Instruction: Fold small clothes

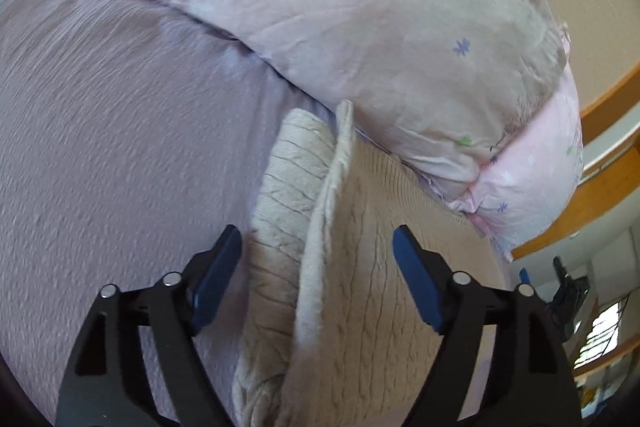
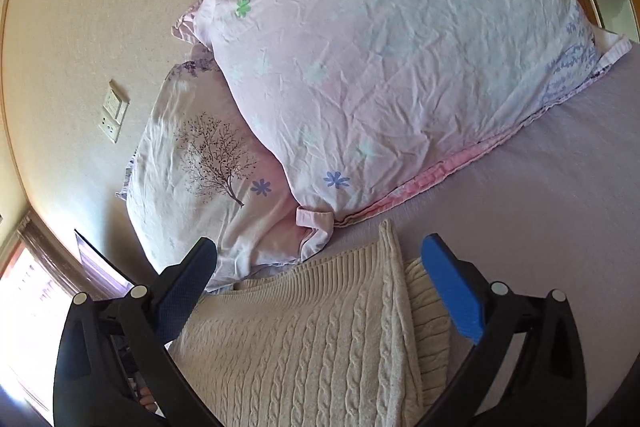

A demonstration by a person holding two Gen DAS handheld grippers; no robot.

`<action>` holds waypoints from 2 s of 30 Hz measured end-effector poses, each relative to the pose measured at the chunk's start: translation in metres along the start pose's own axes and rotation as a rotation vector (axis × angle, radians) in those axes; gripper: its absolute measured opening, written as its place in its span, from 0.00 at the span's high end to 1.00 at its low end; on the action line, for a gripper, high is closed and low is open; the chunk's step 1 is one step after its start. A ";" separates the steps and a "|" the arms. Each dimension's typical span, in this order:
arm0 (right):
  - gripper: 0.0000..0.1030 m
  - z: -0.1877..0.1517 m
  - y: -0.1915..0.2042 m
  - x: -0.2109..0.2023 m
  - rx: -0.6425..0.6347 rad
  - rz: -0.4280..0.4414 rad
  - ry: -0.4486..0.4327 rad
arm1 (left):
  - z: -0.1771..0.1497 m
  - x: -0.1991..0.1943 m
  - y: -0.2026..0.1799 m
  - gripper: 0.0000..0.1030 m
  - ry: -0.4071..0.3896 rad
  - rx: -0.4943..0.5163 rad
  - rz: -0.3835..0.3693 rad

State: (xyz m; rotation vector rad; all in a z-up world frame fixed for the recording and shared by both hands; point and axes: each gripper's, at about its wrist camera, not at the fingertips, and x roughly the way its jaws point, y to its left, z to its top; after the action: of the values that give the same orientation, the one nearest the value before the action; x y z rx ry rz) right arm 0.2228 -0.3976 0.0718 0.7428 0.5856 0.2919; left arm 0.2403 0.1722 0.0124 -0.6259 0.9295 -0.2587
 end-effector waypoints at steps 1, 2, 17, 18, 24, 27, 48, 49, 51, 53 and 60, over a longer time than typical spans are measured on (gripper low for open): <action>0.01 0.000 0.001 0.000 -0.002 0.001 0.002 | 0.000 0.001 -0.002 0.25 -0.001 0.014 0.003; 0.01 0.000 0.001 0.000 -0.003 0.003 0.001 | 0.000 0.001 -0.002 0.26 -0.003 0.023 0.003; 0.01 -0.003 0.008 0.006 -0.030 0.021 0.036 | -0.012 -0.003 0.025 0.87 0.006 -0.154 -0.103; 0.01 -0.003 0.008 0.006 -0.029 0.022 0.034 | -0.012 -0.004 0.025 0.87 -0.001 -0.178 -0.139; 0.01 0.001 0.009 0.000 -0.030 0.045 0.018 | -0.009 -0.020 -0.017 0.88 -0.086 -0.156 -0.365; 0.01 0.002 0.007 -0.002 -0.024 0.046 0.015 | -0.006 -0.020 -0.047 0.88 -0.085 -0.104 -0.380; 0.01 0.026 -0.041 -0.029 0.081 0.010 -0.002 | -0.087 0.144 -0.271 0.76 0.422 -0.062 -0.835; 0.01 0.028 -0.049 -0.029 0.109 0.011 0.020 | -0.085 0.137 -0.265 0.58 0.393 -0.049 -0.831; 0.01 0.027 -0.057 -0.024 0.140 0.011 0.067 | -0.072 0.111 -0.248 0.38 0.279 0.009 -0.768; 0.01 0.022 -0.062 -0.013 0.158 -0.007 0.140 | -0.057 0.085 -0.232 0.31 0.173 0.083 -0.656; 0.01 -0.007 -0.056 0.030 0.118 -0.063 0.384 | -0.049 0.084 -0.183 0.26 0.179 0.138 -0.245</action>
State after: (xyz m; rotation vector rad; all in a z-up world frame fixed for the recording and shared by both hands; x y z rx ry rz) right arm 0.2452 -0.4202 0.0159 0.7853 0.9944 0.3464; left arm 0.2594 -0.0311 0.0459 -0.5948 0.9974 -0.6008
